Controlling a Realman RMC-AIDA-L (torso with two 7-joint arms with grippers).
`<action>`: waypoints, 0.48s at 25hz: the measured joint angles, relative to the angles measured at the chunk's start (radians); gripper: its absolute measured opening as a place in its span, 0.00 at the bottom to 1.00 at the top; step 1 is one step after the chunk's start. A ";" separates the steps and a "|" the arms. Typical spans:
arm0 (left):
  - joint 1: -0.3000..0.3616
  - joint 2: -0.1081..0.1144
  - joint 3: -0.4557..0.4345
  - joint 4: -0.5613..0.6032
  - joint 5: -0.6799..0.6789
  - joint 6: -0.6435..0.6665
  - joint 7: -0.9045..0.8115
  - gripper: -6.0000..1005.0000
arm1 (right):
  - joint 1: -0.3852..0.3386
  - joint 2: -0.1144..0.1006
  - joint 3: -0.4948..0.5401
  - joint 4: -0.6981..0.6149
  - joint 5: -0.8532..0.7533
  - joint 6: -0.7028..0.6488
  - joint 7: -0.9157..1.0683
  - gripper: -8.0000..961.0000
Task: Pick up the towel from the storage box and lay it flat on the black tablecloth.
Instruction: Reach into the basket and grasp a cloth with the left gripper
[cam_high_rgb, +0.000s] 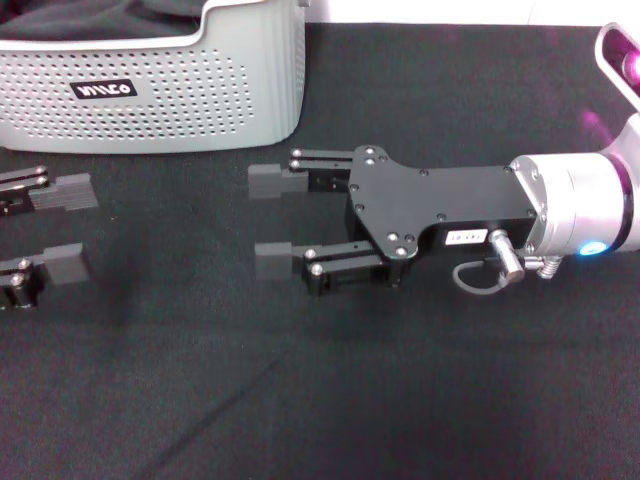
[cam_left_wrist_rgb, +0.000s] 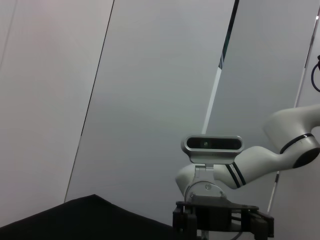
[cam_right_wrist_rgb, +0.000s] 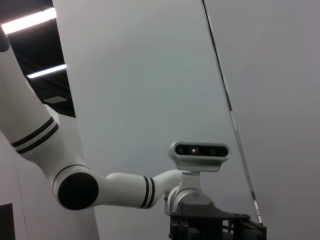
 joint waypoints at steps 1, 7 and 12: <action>0.000 0.001 -0.005 -0.001 0.001 0.000 -0.003 0.71 | -0.002 0.002 0.014 -0.001 -0.011 0.000 0.002 0.77; 0.000 0.001 -0.026 -0.001 0.015 0.000 -0.020 0.71 | -0.029 0.003 0.046 -0.016 -0.021 -0.007 0.010 0.77; 0.000 0.000 -0.026 -0.001 0.017 0.000 -0.022 0.71 | -0.044 0.000 0.053 -0.025 -0.026 -0.006 0.012 0.77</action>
